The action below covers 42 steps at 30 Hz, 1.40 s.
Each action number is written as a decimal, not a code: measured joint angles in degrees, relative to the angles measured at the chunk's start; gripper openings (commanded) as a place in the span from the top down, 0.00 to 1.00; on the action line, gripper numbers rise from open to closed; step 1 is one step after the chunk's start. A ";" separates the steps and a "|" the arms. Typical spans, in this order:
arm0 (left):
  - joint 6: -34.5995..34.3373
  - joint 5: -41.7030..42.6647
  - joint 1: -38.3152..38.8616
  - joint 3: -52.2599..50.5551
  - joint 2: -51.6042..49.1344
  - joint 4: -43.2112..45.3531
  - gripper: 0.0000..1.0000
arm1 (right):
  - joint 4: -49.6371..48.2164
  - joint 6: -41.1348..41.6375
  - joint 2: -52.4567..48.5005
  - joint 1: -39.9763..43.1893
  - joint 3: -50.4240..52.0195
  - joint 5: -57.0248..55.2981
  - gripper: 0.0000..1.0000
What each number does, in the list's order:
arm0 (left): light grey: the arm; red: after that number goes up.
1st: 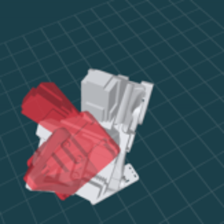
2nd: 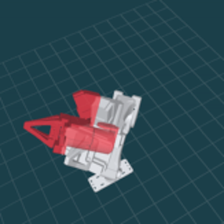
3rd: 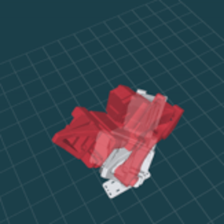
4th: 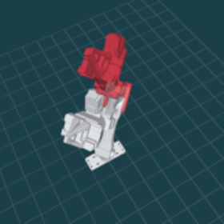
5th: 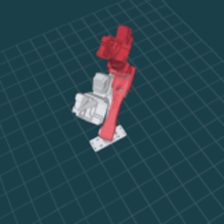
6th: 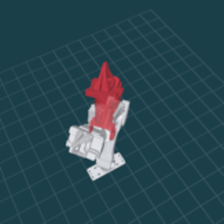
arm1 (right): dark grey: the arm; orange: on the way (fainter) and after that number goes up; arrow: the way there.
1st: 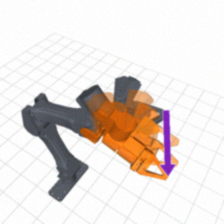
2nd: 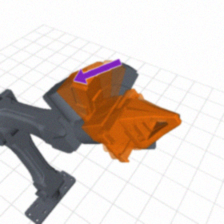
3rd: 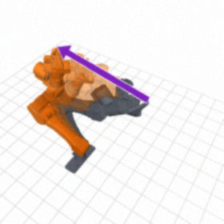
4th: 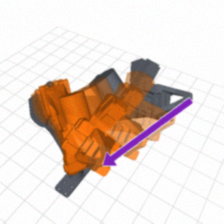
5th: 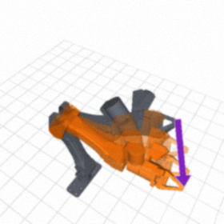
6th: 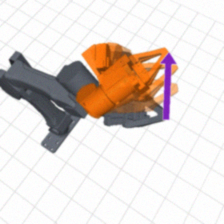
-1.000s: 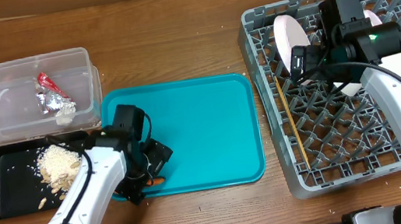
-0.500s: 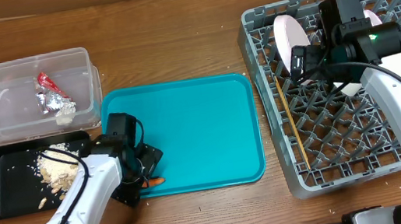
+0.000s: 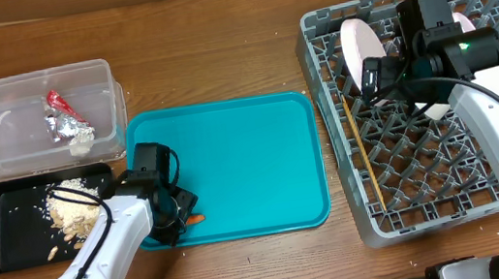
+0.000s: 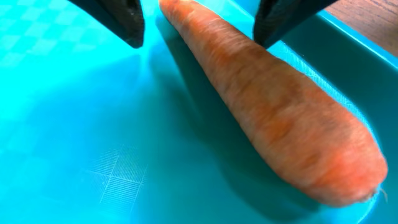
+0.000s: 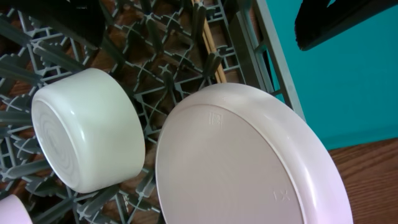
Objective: Sort waste into correct bins and load items into the dishwasher
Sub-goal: 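Reach the left gripper down to the carrot on the teal tray and grasp it, then carry the carrot left over the black tray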
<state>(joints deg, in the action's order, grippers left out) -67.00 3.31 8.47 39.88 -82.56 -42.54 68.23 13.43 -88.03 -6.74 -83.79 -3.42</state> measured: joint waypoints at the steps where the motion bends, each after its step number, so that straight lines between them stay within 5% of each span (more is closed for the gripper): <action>1: -0.15 -0.13 0.00 0.00 0.00 0.00 0.48 | -0.02 0.00 0.00 0.00 0.00 0.00 0.00; 15: -0.22 -2.08 0.00 0.20 -2.71 2.16 0.61 | 0.50 0.00 0.00 0.00 0.00 0.02 0.00; 22: -0.35 -2.75 -0.02 0.76 -3.61 1.46 0.85 | 0.81 0.00 0.00 0.00 0.00 0.02 0.00; 28: 2.93 -2.71 -0.76 2.16 -4.52 1.44 0.94 | 0.87 0.00 0.00 0.00 0.00 0.02 0.00; 42: 16.57 -3.43 -6.78 19.15 -5.97 -15.41 0.96 | 1.42 -0.02 0.00 0.00 0.00 0.00 0.00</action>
<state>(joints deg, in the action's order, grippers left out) -50.43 -0.12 1.69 59.02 -88.53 -57.95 69.65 13.41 -88.03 -6.74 -83.79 -3.42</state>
